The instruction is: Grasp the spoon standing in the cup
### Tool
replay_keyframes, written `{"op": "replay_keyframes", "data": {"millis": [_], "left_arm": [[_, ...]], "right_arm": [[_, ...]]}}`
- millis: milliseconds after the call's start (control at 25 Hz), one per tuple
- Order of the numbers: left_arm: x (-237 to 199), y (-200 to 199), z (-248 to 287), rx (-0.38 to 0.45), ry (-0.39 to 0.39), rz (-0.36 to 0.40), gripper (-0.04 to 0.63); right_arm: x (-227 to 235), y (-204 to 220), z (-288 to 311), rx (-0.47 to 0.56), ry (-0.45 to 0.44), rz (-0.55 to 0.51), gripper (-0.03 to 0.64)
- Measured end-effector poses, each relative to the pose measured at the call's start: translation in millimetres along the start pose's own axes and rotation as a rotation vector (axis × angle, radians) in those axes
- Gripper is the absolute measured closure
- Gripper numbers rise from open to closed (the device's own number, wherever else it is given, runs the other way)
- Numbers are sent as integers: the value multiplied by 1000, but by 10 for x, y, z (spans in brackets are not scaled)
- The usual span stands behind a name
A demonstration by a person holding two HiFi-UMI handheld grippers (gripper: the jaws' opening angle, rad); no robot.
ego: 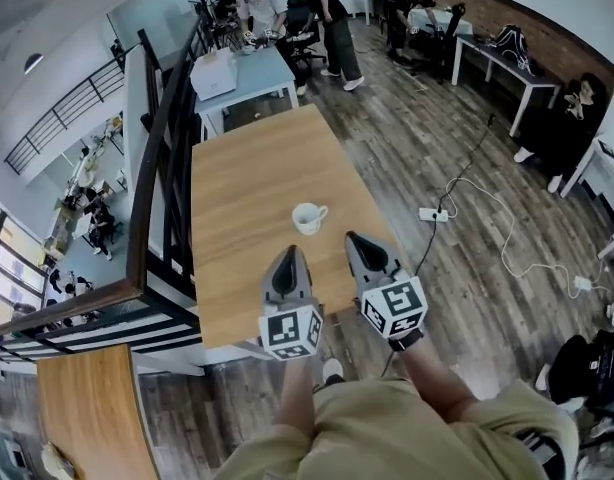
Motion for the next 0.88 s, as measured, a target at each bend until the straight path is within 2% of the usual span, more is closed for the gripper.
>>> {"op": "replay_keyframes", "data": {"millis": [240,600,880], "left_arm": [[-451,63,422,-4,31,-3,591],[-1111,291,704,-24,51,-22,591],[-1191,548,1060,-77,97,-8,591]], "right_arm": [[-2,167,585,-22,27,10,603],[-141,345,1177,-34,64,-2,603],[79,587,1485,-80,99,3,602]]}}
Point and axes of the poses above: the fingertips, and each gripper's own axes: z forward along the fingers, x to its right, y out of its underside, the point moved 4 cm from there along -z, backward along the fingers, and after that the axes turned 5 degrees about -y, right-handed, at the moved point
